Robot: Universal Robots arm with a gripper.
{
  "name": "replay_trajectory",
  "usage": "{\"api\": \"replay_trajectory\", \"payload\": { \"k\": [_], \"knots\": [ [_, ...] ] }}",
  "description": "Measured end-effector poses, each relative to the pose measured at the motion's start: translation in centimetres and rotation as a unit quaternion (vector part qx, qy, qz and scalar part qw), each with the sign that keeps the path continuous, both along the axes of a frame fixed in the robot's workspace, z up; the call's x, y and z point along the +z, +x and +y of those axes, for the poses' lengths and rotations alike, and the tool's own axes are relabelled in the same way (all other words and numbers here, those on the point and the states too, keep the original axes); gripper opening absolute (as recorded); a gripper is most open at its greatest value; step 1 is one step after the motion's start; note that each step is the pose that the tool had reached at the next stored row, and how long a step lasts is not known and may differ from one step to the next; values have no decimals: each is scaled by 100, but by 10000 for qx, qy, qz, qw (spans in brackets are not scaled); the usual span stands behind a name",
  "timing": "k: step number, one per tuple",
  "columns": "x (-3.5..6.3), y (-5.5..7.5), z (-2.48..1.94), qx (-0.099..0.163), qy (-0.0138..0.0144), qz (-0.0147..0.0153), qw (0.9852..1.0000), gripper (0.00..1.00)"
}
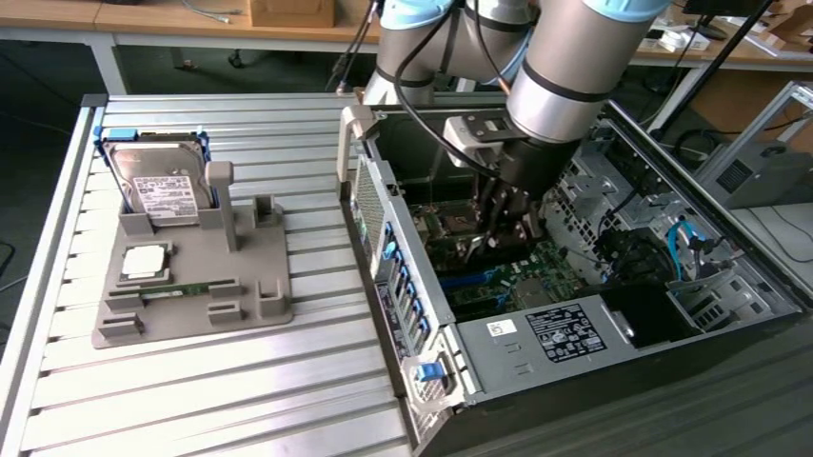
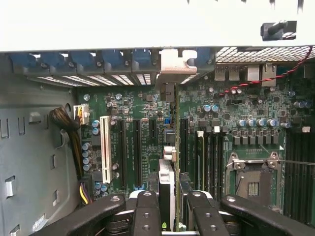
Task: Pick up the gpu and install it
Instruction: 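Insert the gpu into the slot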
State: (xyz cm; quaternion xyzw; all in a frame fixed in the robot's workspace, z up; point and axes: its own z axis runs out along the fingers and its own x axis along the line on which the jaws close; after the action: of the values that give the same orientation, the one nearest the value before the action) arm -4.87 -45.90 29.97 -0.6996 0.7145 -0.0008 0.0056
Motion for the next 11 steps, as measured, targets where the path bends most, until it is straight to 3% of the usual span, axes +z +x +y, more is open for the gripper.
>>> {"api": "replay_trajectory", "payload": {
  "k": [11],
  "knots": [
    [-58, -8, 0, 0, 0, 0, 10000, 27]
  ]
}}
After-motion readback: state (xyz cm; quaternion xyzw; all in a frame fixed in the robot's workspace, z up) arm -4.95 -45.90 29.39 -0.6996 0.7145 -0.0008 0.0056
